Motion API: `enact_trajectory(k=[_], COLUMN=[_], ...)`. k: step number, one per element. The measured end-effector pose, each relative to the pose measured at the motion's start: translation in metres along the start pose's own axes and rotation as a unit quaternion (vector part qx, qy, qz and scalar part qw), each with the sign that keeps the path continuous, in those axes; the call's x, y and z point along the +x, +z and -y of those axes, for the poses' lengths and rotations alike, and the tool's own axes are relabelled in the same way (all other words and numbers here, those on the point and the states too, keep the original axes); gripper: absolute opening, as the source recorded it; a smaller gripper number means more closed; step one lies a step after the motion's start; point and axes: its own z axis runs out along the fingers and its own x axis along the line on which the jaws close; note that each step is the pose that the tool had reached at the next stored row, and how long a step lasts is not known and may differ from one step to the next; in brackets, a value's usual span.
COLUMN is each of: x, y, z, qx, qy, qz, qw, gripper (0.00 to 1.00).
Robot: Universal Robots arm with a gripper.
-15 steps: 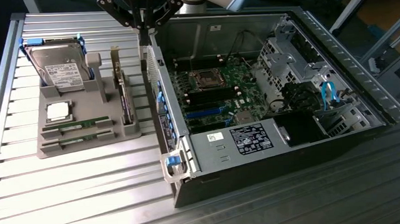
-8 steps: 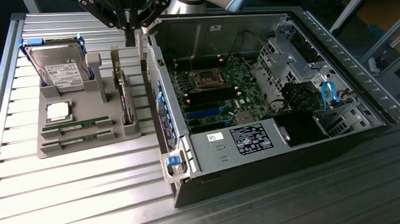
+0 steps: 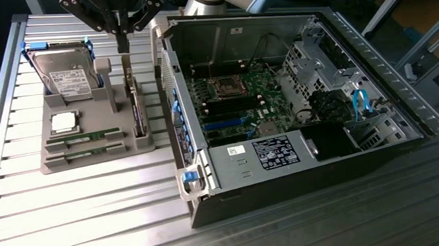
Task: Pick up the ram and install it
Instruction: 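Reach for the ram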
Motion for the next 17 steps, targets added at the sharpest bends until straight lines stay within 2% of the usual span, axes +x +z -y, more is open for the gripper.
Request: enact_trajectory(k=[10,17], x=[0.032,0.047], y=[-0.0009,-0.0013], z=[0.0024,0.0035], qx=[0.0000,0.0000], qy=[0.000,0.000], qz=[0.0000,0.0000], qw=[1.0000,1.0000], gripper=[0.10,0.10])
